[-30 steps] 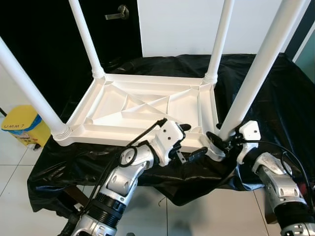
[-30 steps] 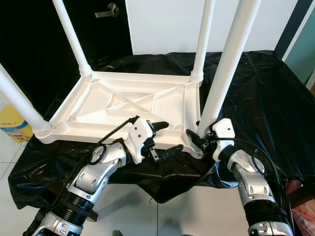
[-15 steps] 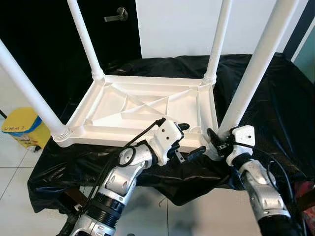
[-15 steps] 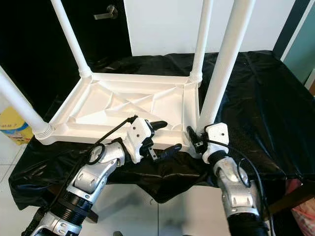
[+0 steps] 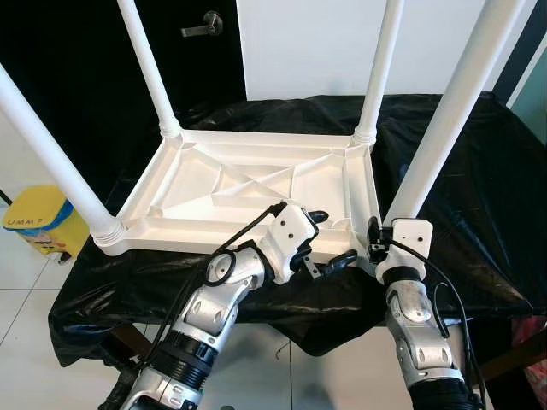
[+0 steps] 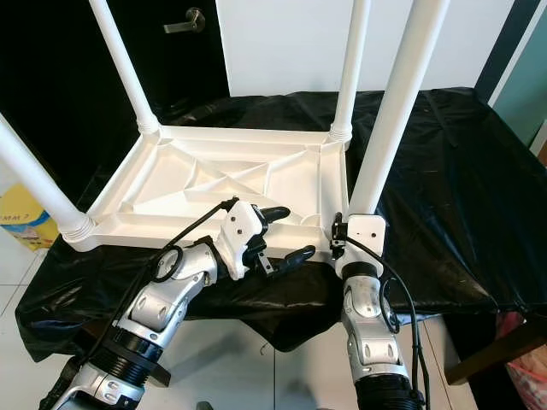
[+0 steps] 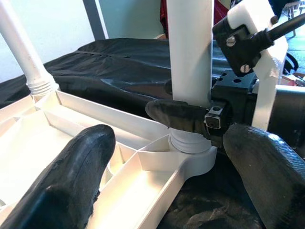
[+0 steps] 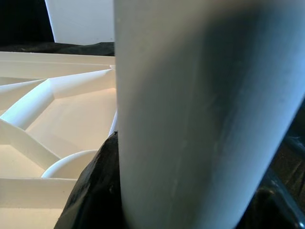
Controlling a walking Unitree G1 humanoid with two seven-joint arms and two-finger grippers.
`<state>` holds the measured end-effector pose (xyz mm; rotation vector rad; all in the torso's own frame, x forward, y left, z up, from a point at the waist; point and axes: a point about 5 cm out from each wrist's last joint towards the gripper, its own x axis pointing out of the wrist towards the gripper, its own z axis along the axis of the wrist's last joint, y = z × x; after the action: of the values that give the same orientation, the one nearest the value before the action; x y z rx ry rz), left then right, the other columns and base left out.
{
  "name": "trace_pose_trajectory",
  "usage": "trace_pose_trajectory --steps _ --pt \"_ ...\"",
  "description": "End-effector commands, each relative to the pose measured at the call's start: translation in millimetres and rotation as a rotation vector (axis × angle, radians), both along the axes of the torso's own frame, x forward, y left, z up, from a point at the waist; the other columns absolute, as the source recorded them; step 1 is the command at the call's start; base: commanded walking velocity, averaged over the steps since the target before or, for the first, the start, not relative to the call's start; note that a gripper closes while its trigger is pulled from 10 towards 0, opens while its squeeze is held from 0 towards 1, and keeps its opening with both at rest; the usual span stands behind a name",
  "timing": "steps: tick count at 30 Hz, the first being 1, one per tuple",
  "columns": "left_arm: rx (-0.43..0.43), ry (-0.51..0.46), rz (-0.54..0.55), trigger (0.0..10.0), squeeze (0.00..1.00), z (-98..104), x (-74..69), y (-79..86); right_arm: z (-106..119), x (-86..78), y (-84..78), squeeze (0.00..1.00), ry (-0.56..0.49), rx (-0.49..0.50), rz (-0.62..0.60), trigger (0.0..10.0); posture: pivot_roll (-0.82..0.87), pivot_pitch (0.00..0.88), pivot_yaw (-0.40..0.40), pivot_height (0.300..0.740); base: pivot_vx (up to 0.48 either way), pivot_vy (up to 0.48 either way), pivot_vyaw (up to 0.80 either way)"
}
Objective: Building children table
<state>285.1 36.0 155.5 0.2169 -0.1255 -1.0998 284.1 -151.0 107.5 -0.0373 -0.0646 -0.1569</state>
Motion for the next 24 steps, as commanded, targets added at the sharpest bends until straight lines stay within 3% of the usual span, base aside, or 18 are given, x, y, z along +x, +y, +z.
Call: trace_pose_trajectory --steps 1,12,13,14,15,24 --pt "-0.004 -0.014 0.04 10.0 0.0 1 5.0 2.6 -16 -2.7 3.8 0.0 0.087 0.002 0.013 10.0 -0.14 0.0 0.017 0.74 0.0 0.0 0.0" --pt "-0.003 -0.025 0.035 10.0 0.0 3 8.1 3.1 -11 -0.8 5.9 0.0 0.072 -0.01 -0.004 10.0 -0.14 0.0 0.026 0.74 0.0 0.0 0.0" --pt "-0.002 -0.027 0.031 10.0 0.0 3 8.4 2.3 -10 0.2 4.5 0.14 0.063 -0.018 -0.006 10.0 -0.15 0.0 0.027 0.74 0.0 0.0 0.0" --pt "-0.001 -0.028 0.029 10.0 0.0 3 8.6 1.8 -9 0.6 3.9 0.14 0.06 -0.021 -0.005 10.0 -0.15 0.0 0.027 0.74 0.0 0.0 0.0" --pt "-0.001 -0.028 0.028 10.0 0.0 3 9.1 1.5 -8 1.1 3.4 1.0 0.055 -0.022 0.003 10.0 -0.16 0.0 0.025 0.74 0.0 0.0 0.0" --pt "0.0 -0.033 0.02 10.0 0.0 3 10.5 0.4 -1 0.7 -1.1 1.0 0.006 -0.027 0.088 10.0 -0.16 0.0 0.019 0.74 0.0 0.0 0.0"
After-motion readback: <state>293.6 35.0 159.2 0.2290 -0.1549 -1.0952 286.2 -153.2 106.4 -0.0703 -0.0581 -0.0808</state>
